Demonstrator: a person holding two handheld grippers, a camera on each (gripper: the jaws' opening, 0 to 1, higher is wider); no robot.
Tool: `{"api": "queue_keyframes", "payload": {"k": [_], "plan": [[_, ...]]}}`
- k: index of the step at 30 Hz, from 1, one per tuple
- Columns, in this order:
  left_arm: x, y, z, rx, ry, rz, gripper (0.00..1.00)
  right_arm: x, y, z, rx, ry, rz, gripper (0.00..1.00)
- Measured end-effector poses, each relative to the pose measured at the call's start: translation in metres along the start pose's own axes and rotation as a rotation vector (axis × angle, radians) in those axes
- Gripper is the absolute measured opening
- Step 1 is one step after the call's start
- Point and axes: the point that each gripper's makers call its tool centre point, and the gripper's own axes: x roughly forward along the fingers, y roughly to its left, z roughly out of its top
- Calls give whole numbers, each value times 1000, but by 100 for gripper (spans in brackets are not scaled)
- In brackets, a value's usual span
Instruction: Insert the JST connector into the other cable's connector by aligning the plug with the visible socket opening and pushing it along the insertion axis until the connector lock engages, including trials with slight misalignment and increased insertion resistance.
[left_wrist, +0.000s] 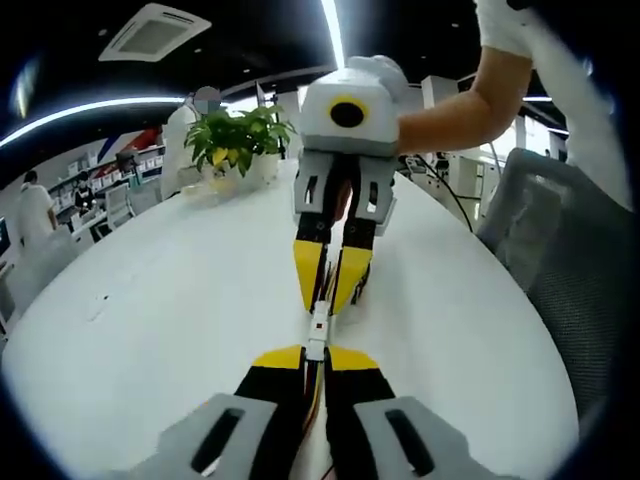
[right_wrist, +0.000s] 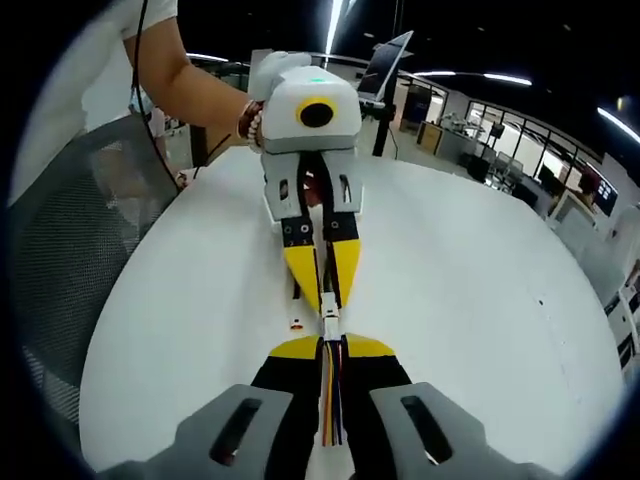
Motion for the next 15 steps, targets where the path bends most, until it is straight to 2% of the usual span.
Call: {"api": "queue_keyframes", "payload": {"k": [15], "plan": [[3, -4, 4, -2, -6, -15, 0, 2, 2, -1, -11, 15, 15, 3]]}}
